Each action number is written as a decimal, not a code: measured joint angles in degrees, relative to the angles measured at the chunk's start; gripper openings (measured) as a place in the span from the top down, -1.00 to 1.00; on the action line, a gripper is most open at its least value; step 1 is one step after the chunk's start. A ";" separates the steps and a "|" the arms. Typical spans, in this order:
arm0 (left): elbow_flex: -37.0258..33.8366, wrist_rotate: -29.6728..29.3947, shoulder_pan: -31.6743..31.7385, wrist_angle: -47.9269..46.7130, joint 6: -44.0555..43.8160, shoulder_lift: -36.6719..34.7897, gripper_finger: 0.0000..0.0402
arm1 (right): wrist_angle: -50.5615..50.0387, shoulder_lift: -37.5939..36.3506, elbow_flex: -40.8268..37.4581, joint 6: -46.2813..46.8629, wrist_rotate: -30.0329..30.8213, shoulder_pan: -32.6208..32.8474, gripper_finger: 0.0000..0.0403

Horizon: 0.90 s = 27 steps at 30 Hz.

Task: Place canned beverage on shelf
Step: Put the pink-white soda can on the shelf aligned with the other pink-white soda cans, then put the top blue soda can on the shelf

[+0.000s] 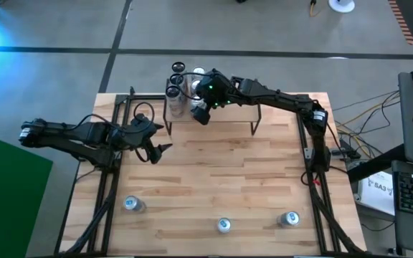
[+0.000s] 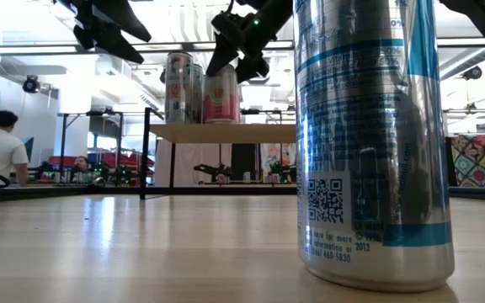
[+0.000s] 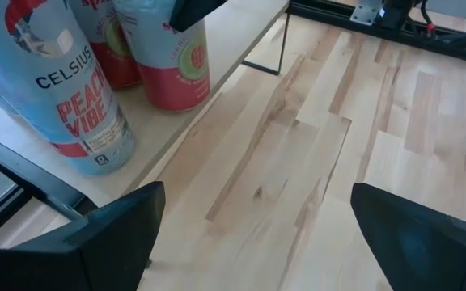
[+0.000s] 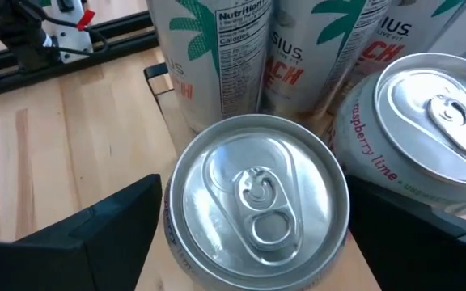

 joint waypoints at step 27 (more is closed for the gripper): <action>-11.03 2.75 -5.49 11.83 -11.57 -6.43 -0.90 | 0.29 -26.83 -24.46 17.69 2.12 7.66 -0.81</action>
